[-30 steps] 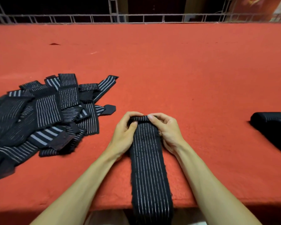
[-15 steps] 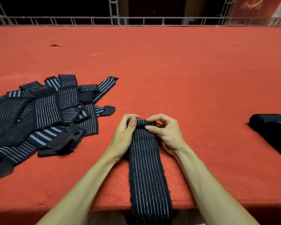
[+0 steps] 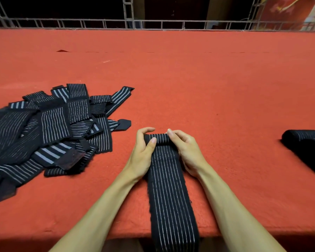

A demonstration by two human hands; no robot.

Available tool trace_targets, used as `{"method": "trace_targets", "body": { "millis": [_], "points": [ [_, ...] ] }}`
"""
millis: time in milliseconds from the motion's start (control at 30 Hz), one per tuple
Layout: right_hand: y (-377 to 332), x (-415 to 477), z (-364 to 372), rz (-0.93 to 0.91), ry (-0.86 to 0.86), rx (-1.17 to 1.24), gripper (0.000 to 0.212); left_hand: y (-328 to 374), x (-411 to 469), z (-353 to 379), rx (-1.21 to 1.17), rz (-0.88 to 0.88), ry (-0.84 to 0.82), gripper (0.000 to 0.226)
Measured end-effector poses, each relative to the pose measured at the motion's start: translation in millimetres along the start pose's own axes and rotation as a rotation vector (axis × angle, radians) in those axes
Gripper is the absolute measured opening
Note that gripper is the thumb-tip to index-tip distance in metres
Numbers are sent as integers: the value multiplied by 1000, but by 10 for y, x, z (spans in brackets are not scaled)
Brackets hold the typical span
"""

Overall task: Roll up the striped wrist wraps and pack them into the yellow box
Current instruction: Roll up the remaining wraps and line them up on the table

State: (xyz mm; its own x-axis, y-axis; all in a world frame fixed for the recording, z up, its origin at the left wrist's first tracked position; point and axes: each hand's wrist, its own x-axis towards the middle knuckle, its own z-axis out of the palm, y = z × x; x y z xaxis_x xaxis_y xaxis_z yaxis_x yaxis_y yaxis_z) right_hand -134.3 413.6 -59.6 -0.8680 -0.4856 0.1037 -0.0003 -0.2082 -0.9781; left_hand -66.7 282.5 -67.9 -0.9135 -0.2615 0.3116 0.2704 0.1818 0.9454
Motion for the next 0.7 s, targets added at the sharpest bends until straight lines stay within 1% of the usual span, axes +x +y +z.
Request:
{"method": "trace_targets", "body": {
  "millis": [100, 200, 333, 433, 500, 567, 700],
  "points": [
    [-16, -19, 9, -54, 27, -78, 20, 5, -1, -7, 25, 17, 11, 31],
    [-9, -36, -23, -80, 1, -95, 16, 23, 4, -9, 45, 32, 16, 38],
    [-16, -47, -82, -49, -32, -6, 15, -4, 15, -20, 117, 10, 5, 38],
    [-33, -46, -102, -36, -46, 50, 18, -4, 27, -12, 153, -32, -43, 35],
    [-34, -36, -103, -57, -54, 68, 20, -2, 42, 5, 161, -73, -64, 44],
    [-24, -30, -98, -76, -69, 88, 22, 10, 51, 24, 164, -106, -52, 54],
    [26, -8, -105, -108, -141, 142, 21, 66, 51, 49, 115, -136, 4, 51]
  ]
}}
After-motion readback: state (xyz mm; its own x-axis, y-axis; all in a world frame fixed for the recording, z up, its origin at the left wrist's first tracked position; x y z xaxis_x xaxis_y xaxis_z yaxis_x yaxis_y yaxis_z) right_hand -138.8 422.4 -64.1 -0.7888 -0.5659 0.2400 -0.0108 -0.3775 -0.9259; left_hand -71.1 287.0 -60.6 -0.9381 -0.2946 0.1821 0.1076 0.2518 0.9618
